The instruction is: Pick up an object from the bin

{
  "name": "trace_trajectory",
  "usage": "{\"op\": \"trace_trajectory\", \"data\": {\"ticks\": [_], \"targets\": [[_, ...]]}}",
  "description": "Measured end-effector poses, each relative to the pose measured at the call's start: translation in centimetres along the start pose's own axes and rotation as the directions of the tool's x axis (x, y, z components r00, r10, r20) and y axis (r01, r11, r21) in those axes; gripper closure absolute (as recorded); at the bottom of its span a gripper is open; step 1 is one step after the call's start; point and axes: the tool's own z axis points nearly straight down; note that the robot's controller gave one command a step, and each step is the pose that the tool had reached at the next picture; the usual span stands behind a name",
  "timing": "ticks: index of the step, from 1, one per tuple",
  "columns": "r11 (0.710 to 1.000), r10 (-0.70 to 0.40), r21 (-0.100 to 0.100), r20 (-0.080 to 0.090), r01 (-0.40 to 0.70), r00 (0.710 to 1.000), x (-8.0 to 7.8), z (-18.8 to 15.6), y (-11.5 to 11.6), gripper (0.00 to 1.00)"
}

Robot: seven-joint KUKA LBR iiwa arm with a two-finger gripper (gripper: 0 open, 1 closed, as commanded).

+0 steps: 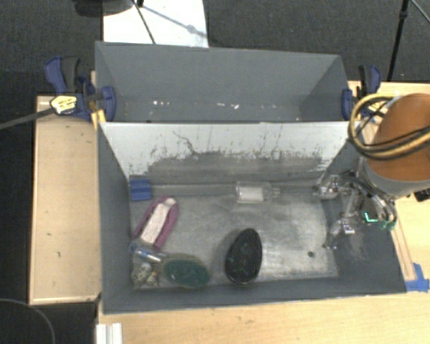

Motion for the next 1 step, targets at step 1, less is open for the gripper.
{"op": "trace_trajectory", "data": {"ticks": [1], "targets": [[0.997,-0.072,-0.003,0.003,0.072,0.997,3.06,0.11,9.74,0.0]]}}
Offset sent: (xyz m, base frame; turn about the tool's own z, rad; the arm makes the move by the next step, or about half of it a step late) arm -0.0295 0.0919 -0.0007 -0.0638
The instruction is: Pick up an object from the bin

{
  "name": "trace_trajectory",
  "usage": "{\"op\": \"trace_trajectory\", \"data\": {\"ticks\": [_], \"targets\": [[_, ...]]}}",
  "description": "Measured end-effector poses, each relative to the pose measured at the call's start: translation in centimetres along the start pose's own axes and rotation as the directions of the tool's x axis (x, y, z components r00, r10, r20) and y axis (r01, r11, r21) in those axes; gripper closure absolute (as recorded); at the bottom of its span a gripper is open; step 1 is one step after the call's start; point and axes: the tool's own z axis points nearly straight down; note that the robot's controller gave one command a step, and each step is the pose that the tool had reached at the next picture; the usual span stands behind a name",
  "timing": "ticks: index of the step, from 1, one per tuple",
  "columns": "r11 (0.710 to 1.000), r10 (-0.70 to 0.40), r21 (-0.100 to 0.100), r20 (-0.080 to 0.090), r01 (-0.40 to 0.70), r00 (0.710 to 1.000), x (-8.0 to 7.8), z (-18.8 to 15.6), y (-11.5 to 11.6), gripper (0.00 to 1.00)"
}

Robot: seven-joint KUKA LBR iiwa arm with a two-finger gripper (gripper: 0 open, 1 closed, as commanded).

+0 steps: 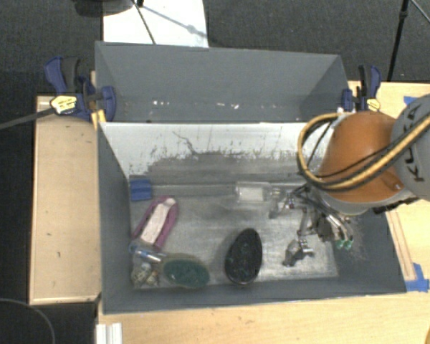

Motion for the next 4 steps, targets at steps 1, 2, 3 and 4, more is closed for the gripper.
{"op": "trace_trajectory", "data": {"ticks": [1,2,3,4], "targets": [[0.995,-0.099,0.001,-0.002,0.099,0.995,-1.7,6.8,7.0,0.0],[0.999,0.039,0.004,0.007,-0.039,0.999,-0.5,7.0,8.7,0.0],[0.999,0.035,0.004,0.01,-0.035,0.999,-0.6,6.9,8.7,1.0],[0.999,0.033,0.004,0.005,-0.033,0.999,-0.4,7.0,8.7,0.0]]}}
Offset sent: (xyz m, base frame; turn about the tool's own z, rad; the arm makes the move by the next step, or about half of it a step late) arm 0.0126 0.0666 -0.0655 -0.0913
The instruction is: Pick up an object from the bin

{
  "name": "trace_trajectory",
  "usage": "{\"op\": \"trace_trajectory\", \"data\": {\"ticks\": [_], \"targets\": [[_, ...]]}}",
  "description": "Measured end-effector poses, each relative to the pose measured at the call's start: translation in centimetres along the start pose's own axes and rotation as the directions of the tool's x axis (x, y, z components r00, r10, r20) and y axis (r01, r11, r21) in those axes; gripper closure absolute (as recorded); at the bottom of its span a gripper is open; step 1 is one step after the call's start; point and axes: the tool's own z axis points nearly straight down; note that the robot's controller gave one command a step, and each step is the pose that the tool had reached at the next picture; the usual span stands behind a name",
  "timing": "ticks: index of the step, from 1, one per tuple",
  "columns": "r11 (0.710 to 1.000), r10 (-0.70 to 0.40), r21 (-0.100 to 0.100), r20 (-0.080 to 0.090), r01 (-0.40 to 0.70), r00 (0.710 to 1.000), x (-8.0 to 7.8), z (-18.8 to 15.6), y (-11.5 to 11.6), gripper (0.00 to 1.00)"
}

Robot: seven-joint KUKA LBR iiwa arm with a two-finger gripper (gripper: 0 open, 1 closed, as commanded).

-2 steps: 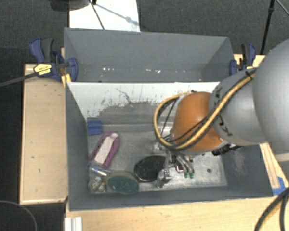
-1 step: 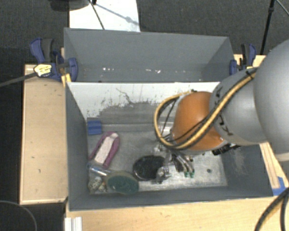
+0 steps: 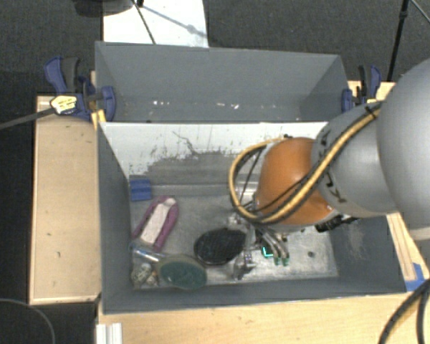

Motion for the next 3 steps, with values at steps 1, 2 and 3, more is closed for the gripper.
{"op": "trace_trajectory", "data": {"ticks": [1,2,3], "targets": [[1.0,-0.003,0.001,0.003,0.003,1.0,-0.1,-0.1,-0.1,1.0],[0.832,-0.555,0.001,0.004,0.555,0.832,-1.3,-15.4,1.6,1.0],[0.832,-0.555,-0.001,0.0,0.555,0.832,-1.2,-15.2,1.6,0.0]]}}
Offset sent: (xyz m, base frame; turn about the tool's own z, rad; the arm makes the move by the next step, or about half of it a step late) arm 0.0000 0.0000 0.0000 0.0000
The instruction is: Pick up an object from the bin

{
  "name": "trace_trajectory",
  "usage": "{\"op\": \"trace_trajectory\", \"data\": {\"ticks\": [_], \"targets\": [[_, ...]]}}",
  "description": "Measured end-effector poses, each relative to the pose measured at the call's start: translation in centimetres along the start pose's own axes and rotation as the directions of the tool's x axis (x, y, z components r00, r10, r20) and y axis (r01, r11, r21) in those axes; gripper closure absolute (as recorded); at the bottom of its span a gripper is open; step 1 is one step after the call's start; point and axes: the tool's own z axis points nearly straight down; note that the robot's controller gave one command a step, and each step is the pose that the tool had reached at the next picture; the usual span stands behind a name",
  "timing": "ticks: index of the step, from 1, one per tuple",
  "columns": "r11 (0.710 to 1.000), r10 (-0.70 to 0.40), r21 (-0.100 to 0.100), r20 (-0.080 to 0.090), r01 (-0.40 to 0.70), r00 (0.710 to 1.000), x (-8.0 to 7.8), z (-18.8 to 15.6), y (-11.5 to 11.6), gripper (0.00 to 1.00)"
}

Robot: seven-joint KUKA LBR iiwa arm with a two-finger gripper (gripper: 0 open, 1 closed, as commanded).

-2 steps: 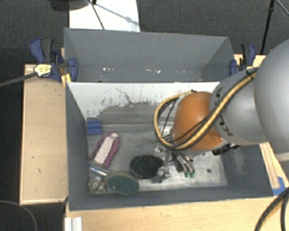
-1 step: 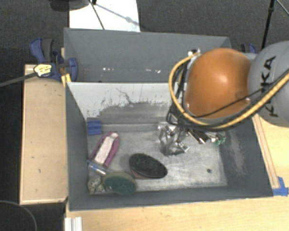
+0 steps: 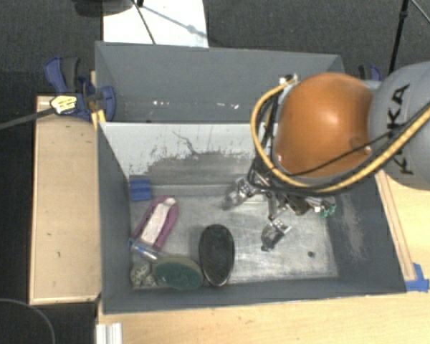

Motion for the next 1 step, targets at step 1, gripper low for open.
{"op": "trace_trajectory", "data": {"ticks": [1], "targets": [[0.999,-0.044,-0.004,-0.006,0.044,0.999,-0.4,13.88,0.53,0.0]]}}
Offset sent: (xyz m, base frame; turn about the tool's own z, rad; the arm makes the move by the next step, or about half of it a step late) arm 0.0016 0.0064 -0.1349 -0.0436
